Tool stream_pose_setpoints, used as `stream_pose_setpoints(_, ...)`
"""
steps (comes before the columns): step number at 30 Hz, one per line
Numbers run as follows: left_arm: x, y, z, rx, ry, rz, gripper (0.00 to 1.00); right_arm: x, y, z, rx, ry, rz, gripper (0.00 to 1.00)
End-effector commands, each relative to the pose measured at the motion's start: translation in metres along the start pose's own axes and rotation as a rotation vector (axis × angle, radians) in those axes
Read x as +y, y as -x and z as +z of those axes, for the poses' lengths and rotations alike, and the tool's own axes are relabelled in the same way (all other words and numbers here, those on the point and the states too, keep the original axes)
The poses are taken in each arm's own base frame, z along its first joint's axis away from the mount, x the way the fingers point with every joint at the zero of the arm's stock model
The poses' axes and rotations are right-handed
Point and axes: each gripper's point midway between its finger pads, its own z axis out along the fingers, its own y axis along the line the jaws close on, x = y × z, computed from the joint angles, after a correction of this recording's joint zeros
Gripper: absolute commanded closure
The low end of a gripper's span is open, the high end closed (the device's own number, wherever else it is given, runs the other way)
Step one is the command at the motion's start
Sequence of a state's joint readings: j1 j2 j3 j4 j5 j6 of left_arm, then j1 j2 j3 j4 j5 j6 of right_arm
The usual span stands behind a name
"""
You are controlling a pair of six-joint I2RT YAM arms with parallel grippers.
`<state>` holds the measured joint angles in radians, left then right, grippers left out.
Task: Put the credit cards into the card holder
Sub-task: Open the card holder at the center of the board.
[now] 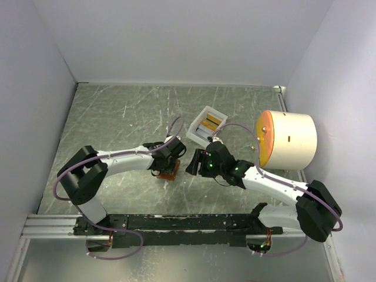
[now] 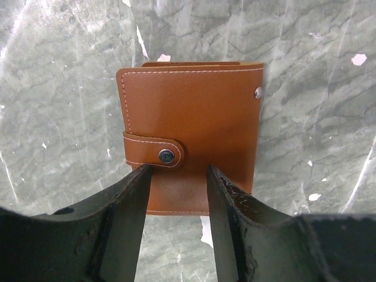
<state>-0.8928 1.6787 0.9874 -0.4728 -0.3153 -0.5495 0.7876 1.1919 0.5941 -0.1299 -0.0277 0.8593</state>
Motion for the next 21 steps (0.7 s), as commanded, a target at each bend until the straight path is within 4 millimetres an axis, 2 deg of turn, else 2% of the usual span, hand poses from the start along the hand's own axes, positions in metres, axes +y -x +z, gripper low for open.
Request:
stream_pose_setpoints(1, 0.01, 0.008, 0.007, -0.016, 0.065, 0.015, 0.47, 0.003, 0.003, 0.0, -0.019, 0.017, -0.014, 0.37)
stream_pose_setpoints(4, 0.011, 0.014, 0.002, -0.041, 0.07, 0.005, 0.48, 0.004, 0.002, 0.001, -0.013, 0.02, -0.016, 0.37)
stream_pose_setpoints(9, 0.009, 0.035, -0.019, -0.107, 0.045, -0.016, 0.47, 0.005, 0.004, 0.001, -0.02, 0.02, -0.019, 0.37)
stream_pose_setpoints(12, 0.01, 0.041, -0.024, -0.124, 0.05, -0.016, 0.46, 0.005, 0.003, 0.002, -0.017, 0.022, -0.018, 0.37)
stream_pose_setpoints(15, 0.012, 0.041, -0.019, -0.121, 0.066, -0.008, 0.45, 0.004, 0.001, 0.003, -0.009, 0.023, -0.014, 0.38)
stream_pose_setpoints(21, 0.013, 0.026, -0.001, -0.069, 0.089, 0.007, 0.46, 0.003, 0.0, 0.003, -0.012, 0.021, -0.013, 0.38)
